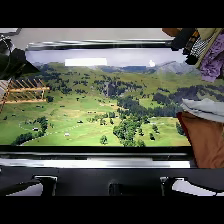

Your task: Fold the clothes and pants, and hang the long-sleeved shirts on hangers.

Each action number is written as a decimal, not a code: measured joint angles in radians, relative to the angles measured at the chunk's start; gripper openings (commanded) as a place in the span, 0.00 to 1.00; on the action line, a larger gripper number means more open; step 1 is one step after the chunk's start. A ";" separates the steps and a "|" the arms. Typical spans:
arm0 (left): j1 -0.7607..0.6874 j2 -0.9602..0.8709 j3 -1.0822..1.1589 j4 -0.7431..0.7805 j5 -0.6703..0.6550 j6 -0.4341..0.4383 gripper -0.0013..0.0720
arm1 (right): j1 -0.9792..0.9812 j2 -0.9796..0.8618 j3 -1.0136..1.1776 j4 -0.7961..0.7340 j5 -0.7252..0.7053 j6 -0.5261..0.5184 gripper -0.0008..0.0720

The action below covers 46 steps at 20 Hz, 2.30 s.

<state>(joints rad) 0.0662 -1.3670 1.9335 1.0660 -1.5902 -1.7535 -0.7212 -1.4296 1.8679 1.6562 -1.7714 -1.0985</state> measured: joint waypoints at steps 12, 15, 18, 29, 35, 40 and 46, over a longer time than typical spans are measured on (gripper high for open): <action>0.000 0.000 0.000 0.000 0.000 0.000 0.04 | 0.001 0.002 -0.418 -0.309 -0.011 -0.170 0.07; 0.000 0.000 0.000 0.000 0.000 0.000 0.04 | 0.001 0.002 -0.496 -0.362 0.011 -0.177 0.07; -0.001 0.000 0.000 0.000 0.000 0.000 0.04 | 0.001 0.002 -0.545 -0.407 0.017 -0.178 0.07; -0.001 0.000 0.000 0.000 0.000 0.000 0.04 | 0.001 0.002 -0.602 -0.441 -0.013 -0.174 0.07; -0.001 0.000 0.000 0.000 0.001 0.000 0.04 | 0.001 0.002 -0.603 -0.426 -0.031 -0.174 0.81; -0.001 -0.006 -0.003 0.020 -0.001 0.000 0.05 | 0.001 0.048 -0.594 -0.472 0.023 -0.150 0.52; -0.016 -0.002 -0.162 0.229 0.000 0.075 0.04 | 0.123 0.126 -0.562 0.006 0.304 -0.229 0.07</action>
<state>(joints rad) 0.0505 -1.3689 1.7718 1.2953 -1.5902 -1.6787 -0.5983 -1.3037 1.3060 1.6627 -1.4670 -1.3270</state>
